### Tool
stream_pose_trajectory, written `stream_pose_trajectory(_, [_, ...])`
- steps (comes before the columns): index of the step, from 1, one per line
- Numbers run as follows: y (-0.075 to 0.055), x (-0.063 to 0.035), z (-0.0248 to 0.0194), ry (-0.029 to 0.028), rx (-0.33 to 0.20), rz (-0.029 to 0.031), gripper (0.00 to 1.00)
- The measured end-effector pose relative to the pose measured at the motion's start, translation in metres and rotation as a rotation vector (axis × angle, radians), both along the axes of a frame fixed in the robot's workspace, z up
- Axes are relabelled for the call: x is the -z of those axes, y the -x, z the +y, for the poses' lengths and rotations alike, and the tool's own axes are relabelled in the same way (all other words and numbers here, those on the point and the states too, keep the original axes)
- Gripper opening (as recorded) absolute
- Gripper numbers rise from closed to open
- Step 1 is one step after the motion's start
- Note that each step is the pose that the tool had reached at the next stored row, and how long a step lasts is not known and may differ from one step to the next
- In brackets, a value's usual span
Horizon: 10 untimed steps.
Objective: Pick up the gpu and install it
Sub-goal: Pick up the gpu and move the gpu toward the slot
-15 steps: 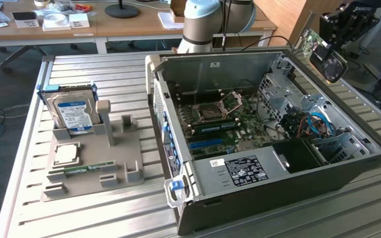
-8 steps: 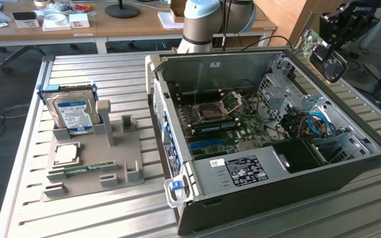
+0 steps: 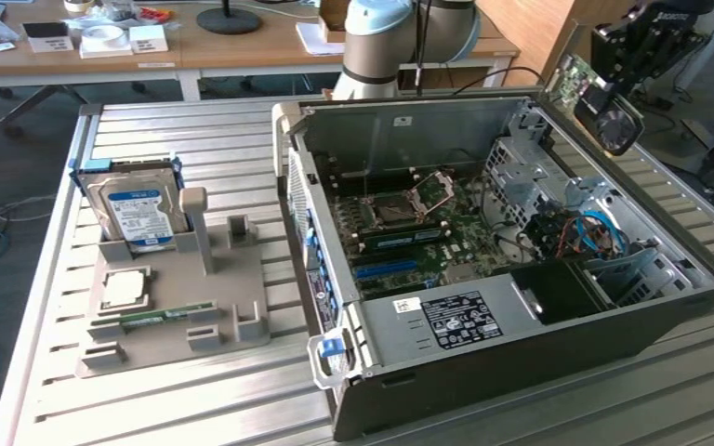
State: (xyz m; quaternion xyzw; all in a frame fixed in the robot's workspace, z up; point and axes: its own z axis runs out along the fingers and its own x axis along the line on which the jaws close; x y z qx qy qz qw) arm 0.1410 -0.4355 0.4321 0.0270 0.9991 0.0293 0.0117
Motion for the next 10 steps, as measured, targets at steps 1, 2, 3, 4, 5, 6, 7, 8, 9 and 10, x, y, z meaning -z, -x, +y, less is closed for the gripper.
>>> stream_pose_trajectory(1, [0.004, 0.0000, 0.0000, 0.0000, 0.000, 0.0000, 0.27])
stream_pose_trajectory(2, [0.009, 0.0001, 0.0000, -0.0001, 0.000, 0.0000, 0.27])
stream_pose_trajectory(3, [0.014, 0.0001, 0.0000, -0.0001, 0.000, 0.0000, 0.27])
stream_pose_trajectory(4, [0.018, 0.0001, 0.0000, -0.0001, 0.000, -0.0001, 0.27])
stream_pose_trajectory(5, [0.023, 0.0000, 0.0000, -0.0001, 0.000, -0.0001, 0.27])
stream_pose_trajectory(6, [0.027, 0.0000, 0.0000, 0.0000, 0.000, 0.0000, 0.27])
stream_pose_trajectory(7, [0.032, 0.0001, 0.0000, -0.0001, 0.000, 0.0000, 0.27])
stream_pose_trajectory(8, [0.037, 0.0001, 0.0000, -0.0001, 0.000, 0.0000, 0.27])
stream_pose_trajectory(9, [0.041, 0.0000, 0.0000, 0.0000, 0.000, -0.0001, 0.27])
stream_pose_trajectory(10, [0.045, 0.0001, 0.0000, 0.0000, 0.000, -0.0001, 0.27])
